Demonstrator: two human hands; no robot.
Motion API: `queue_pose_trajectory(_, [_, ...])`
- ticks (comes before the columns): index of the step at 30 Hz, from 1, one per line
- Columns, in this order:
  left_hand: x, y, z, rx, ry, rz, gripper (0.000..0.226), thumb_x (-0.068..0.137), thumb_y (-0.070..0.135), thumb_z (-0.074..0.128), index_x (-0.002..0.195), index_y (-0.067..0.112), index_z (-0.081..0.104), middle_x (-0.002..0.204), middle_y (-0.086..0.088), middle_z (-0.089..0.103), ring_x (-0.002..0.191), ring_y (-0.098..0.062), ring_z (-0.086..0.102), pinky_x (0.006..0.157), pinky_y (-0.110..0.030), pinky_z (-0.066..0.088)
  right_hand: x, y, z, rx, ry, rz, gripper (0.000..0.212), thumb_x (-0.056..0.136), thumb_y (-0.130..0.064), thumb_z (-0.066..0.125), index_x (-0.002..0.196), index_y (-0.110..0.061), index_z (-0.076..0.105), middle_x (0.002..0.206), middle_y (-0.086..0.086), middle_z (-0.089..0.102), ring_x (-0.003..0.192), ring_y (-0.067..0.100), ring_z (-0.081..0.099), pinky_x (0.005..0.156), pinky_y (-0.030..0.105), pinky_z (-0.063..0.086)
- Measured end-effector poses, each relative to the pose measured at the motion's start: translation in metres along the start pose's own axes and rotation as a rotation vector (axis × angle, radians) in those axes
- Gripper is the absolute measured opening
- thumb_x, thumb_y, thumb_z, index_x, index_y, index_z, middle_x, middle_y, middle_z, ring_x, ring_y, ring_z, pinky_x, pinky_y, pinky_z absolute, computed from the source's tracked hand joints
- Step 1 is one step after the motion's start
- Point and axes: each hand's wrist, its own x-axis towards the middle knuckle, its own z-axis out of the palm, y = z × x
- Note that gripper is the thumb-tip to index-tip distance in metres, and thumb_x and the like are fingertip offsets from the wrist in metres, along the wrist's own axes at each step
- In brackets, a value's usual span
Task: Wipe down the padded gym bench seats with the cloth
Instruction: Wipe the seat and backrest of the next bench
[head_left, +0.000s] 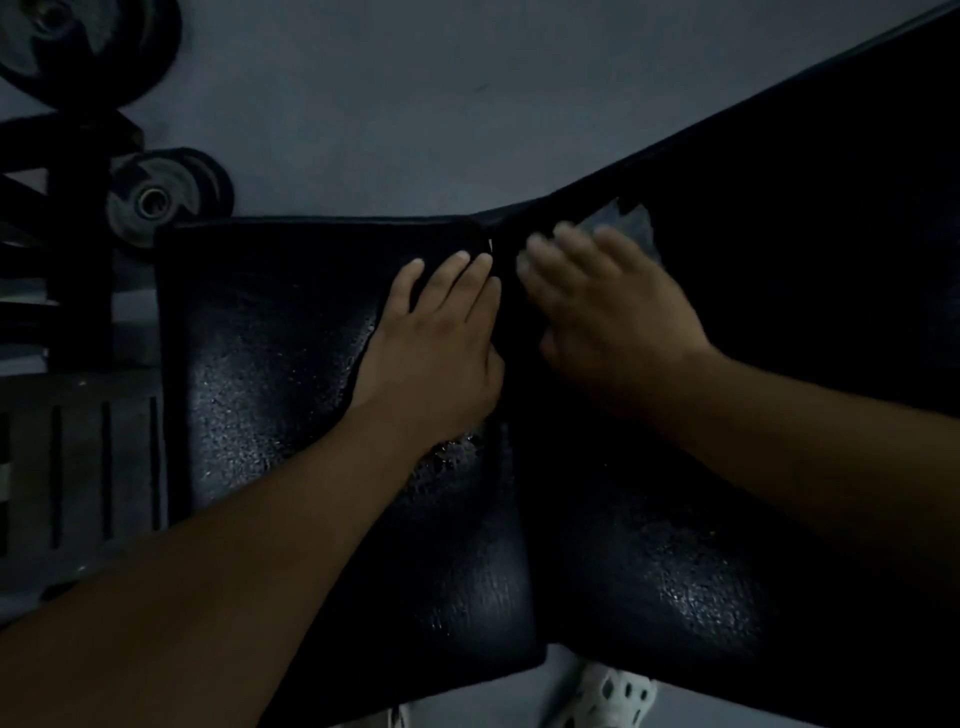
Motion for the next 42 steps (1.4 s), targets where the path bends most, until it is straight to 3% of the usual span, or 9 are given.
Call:
queue_pose_trajectory(4, [0.001, 0.001, 0.003, 0.021, -0.019, 0.015, 0.068, 0.094, 0.042, 0.023, 0.154, 0.01, 0.029, 0.164, -0.007, 0.023, 0.152, -0.021, 0.017, 0.122, -0.051, 0.012, 0.034, -0.007, -0.013, 0.021, -0.004, 0.216, 0.067, 0.099, -0.041, 0.031, 0.158, -0.009, 0.017, 0.165, 0.016, 0.016, 0.152, 0.036, 0.01, 0.122, 0.05, 0.007])
queue_pose_trajectory(10, [0.003, -0.001, 0.001, 0.021, -0.022, 0.007, 0.068, 0.094, 0.04, 0.019, 0.153, 0.007, 0.03, 0.163, -0.009, 0.024, 0.151, -0.022, 0.019, 0.121, -0.052, 0.014, -0.09, -0.051, 0.012, 0.01, -0.117, -0.101, 0.07, 0.1, -0.041, 0.016, 0.158, -0.009, -0.006, 0.165, 0.015, -0.012, 0.153, 0.033, -0.011, 0.12, 0.048, -0.01])
queue_pose_trajectory(13, [0.003, 0.0, -0.003, -0.027, -0.012, 0.016, 0.068, 0.093, 0.039, 0.025, 0.151, 0.006, 0.035, 0.161, -0.01, 0.029, 0.15, -0.023, 0.023, 0.122, -0.051, 0.014, -0.088, -0.017, 0.005, 0.008, -0.049, 0.117, 0.07, 0.095, -0.041, 0.017, 0.159, -0.012, 0.013, 0.166, 0.011, 0.006, 0.154, 0.029, 0.006, 0.122, 0.045, 0.001])
queue_pose_trajectory(16, [-0.013, -0.001, -0.003, -0.053, -0.025, 0.03, 0.067, 0.095, 0.04, 0.027, 0.151, 0.005, 0.035, 0.161, -0.012, 0.029, 0.15, -0.027, 0.024, 0.122, -0.048, 0.016, -0.061, -0.032, -0.003, 0.048, -0.053, 0.264, 0.071, 0.101, -0.045, 0.015, 0.159, -0.009, -0.005, 0.166, 0.014, -0.008, 0.154, 0.033, -0.009, 0.122, 0.048, -0.005])
queue_pose_trajectory(21, [-0.071, 0.01, 0.0, -0.026, -0.057, 0.075, 0.066, 0.098, 0.041, 0.023, 0.152, 0.005, 0.033, 0.162, -0.014, 0.026, 0.15, -0.028, 0.022, 0.121, -0.049, 0.02, -0.131, -0.105, 0.023, 0.111, -0.138, 0.041, 0.076, 0.103, -0.045, 0.023, 0.156, -0.007, -0.016, 0.163, 0.016, -0.023, 0.151, 0.033, -0.022, 0.118, 0.047, -0.018])
queue_pose_trajectory(29, [-0.111, 0.015, 0.001, -0.032, -0.043, 0.092, 0.065, 0.097, 0.04, 0.027, 0.15, 0.004, 0.038, 0.16, -0.014, 0.031, 0.149, -0.028, 0.027, 0.121, -0.049, 0.022, -0.121, -0.137, 0.041, 0.281, -0.008, 0.275, 0.067, 0.105, -0.037, 0.021, 0.157, -0.006, -0.007, 0.164, 0.013, -0.016, 0.153, 0.027, -0.016, 0.119, 0.041, -0.019])
queue_pose_trajectory(34, [-0.131, 0.008, -0.005, -0.012, -0.055, 0.122, 0.064, 0.098, 0.04, 0.026, 0.149, 0.004, 0.04, 0.159, -0.014, 0.032, 0.148, -0.029, 0.028, 0.121, -0.049, 0.022, -0.177, -0.129, 0.061, 0.375, 0.064, 0.106, 0.063, 0.092, -0.027, 0.027, 0.149, -0.004, 0.042, 0.158, 0.014, 0.034, 0.147, 0.028, 0.032, 0.12, 0.041, 0.017])
queue_pose_trajectory(38, [-0.149, 0.004, -0.01, 0.012, -0.063, 0.133, 0.065, 0.098, 0.04, 0.025, 0.149, 0.003, 0.041, 0.158, -0.015, 0.034, 0.147, -0.029, 0.03, 0.12, -0.049, 0.024, -0.133, -0.146, 0.046, 0.699, 0.244, 0.41, 0.055, 0.088, -0.015, 0.045, 0.141, -0.005, 0.053, 0.147, 0.014, 0.051, 0.138, 0.027, 0.048, 0.118, 0.036, 0.025])
queue_pose_trajectory(42, [-0.164, -0.005, -0.012, 0.028, -0.067, 0.146, 0.064, 0.097, 0.039, 0.025, 0.148, 0.003, 0.042, 0.157, -0.015, 0.036, 0.146, -0.029, 0.032, 0.119, -0.05, 0.026, -0.141, -0.231, 0.028, 1.1, 0.27, 0.638, 0.062, 0.096, -0.026, 0.035, 0.154, -0.007, 0.033, 0.163, 0.007, 0.025, 0.153, 0.02, 0.017, 0.125, 0.034, 0.01])
